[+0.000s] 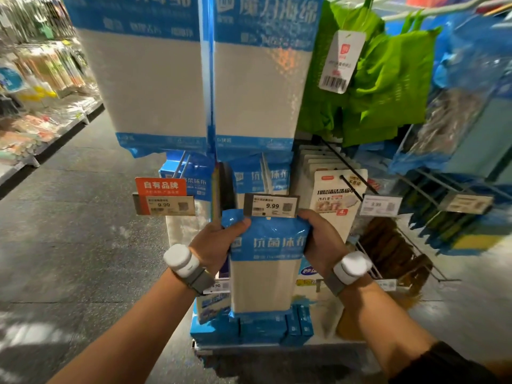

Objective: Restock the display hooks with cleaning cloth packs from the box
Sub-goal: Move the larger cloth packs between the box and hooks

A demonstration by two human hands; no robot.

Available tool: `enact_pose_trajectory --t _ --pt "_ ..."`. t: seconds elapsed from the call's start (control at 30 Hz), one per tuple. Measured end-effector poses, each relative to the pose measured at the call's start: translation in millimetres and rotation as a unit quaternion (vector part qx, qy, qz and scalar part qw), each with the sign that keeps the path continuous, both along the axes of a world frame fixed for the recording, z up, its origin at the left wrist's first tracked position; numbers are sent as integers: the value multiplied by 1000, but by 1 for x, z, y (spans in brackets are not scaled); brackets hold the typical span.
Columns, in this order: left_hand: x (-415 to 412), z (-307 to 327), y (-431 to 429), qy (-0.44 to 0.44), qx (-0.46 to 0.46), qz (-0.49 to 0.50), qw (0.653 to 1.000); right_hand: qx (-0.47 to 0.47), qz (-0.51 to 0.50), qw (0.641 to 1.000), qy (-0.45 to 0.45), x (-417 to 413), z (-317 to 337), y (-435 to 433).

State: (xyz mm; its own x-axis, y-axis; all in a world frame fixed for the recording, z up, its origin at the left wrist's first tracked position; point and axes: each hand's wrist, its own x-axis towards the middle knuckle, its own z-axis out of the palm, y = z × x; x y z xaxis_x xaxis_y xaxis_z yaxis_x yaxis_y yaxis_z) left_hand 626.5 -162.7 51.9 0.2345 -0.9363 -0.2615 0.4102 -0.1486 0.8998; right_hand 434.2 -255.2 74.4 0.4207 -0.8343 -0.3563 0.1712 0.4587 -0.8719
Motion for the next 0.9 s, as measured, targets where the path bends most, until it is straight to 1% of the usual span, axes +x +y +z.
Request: enact_pose_trajectory --t 0.07,0.17,0.3,0.43,0.53,0.67,0.77,0.9 --pt "2 7 -6 -15 -27 0 1000 -17 -6 1000 -14 2 11 -4" --pt "3 17 -14 -22 -52 -9 998 -39 -15 999 -12 6 19 -14" --pt "5 12 -14 -13 -74 -2 997 -32 -14 999 -3 9 15 -17" --pt "12 4 -10 -45 -76 -19 996 -15 -2 1000 -20 7 12 -18" --pt "18 5 -15 -61 -80 -8 995 -19 -1 1000 -18 11 16 -22" --pt "14 19 -19 -20 -91 21 995 -24 -1 1000 8 21 18 -28" --pt "10 23 -19 -2 -87 10 996 -19 -9 1000 21 20 11 -30" --pt "6 20 -18 1 -66 6 998 -22 -8 999 28 14 5 -28"
